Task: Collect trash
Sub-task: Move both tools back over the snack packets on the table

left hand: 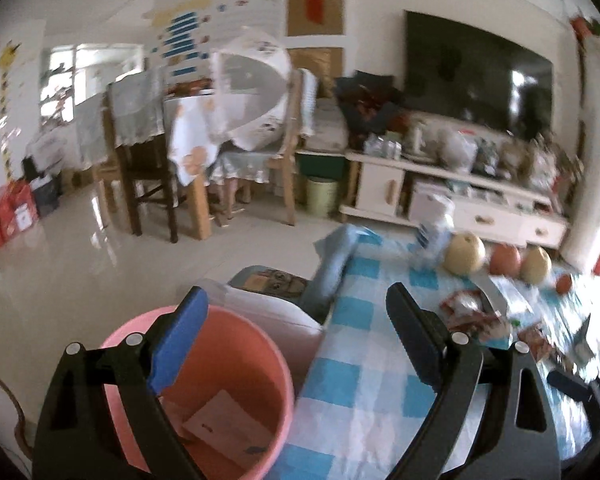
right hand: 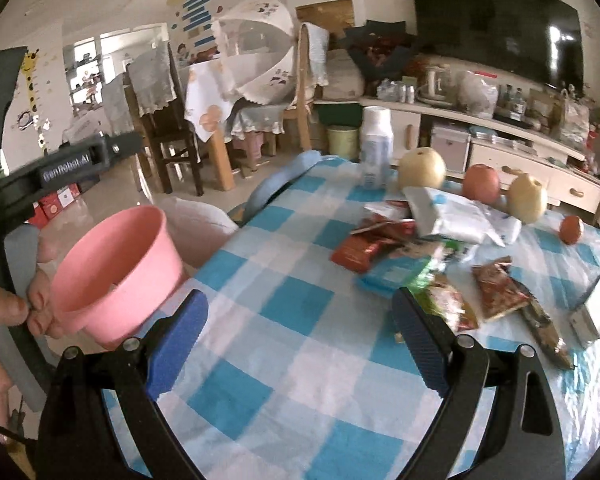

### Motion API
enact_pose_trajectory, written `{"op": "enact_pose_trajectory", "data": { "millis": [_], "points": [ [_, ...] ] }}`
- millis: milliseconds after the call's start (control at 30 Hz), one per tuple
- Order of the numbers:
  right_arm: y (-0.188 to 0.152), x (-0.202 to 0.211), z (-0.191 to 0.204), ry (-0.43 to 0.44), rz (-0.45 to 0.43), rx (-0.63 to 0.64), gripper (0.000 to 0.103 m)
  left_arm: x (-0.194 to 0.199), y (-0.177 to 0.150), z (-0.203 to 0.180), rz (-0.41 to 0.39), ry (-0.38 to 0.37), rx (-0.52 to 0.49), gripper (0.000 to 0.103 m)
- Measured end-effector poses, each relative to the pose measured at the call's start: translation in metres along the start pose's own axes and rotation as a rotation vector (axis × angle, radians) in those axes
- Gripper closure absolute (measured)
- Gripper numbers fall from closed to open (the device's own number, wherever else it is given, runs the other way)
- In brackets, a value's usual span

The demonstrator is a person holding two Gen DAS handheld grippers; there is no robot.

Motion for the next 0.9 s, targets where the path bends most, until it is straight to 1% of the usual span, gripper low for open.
{"op": "enact_pose_trajectory", "data": {
  "millis": [33,133,267,367,400,567,733,900],
  "points": [
    [0.0,0.001,-0.005,-0.002,0.0,-0.009,0.009,0.0,-0.002,-0.005,0.003,-0.006,-0.014,0.012],
    [0.0,0.005,-0.021,-0.008,-0.006,-0.033,0.009,-0.004,-0.007,-0.025,0.025,-0.028,-0.063,0.012],
    [0.0,0.011,-0.041,-0.025,-0.015,-0.059,0.008,-0.004,-0.012,-0.045,0.03,-0.078,-0.091,0.012],
    [0.0,0.015,-0.054,-0.031,-0.018,-0.08,0.008,-0.007,-0.018,-0.063,0.04,-0.081,-0.134,0.012],
    [-0.001,0.016,-0.059,-0.035,-0.017,-0.087,0.008,-0.009,-0.019,-0.069,0.046,-0.094,-0.143,0.012],
    [-0.002,0.022,-0.079,-0.049,-0.018,-0.096,0.008,-0.01,-0.026,-0.091,0.062,-0.155,-0.15,0.012],
    [-0.004,0.028,-0.096,-0.051,-0.012,-0.11,0.008,-0.012,-0.032,-0.109,0.08,-0.199,-0.146,0.012],
    [-0.005,0.038,-0.119,-0.07,-0.024,-0.11,0.008,-0.014,-0.04,-0.13,0.101,-0.252,-0.161,0.012]
  ]
}}
Point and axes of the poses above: each gripper's, at about its wrist camera, not at the fingertips, and x roughly against the way its jaws point, z to its left, y to its top, the point moved 5 cm from there along -x, roughly the way its jaws point, and after that the axes turned 7 degrees about -y, right-handed, at the moved point
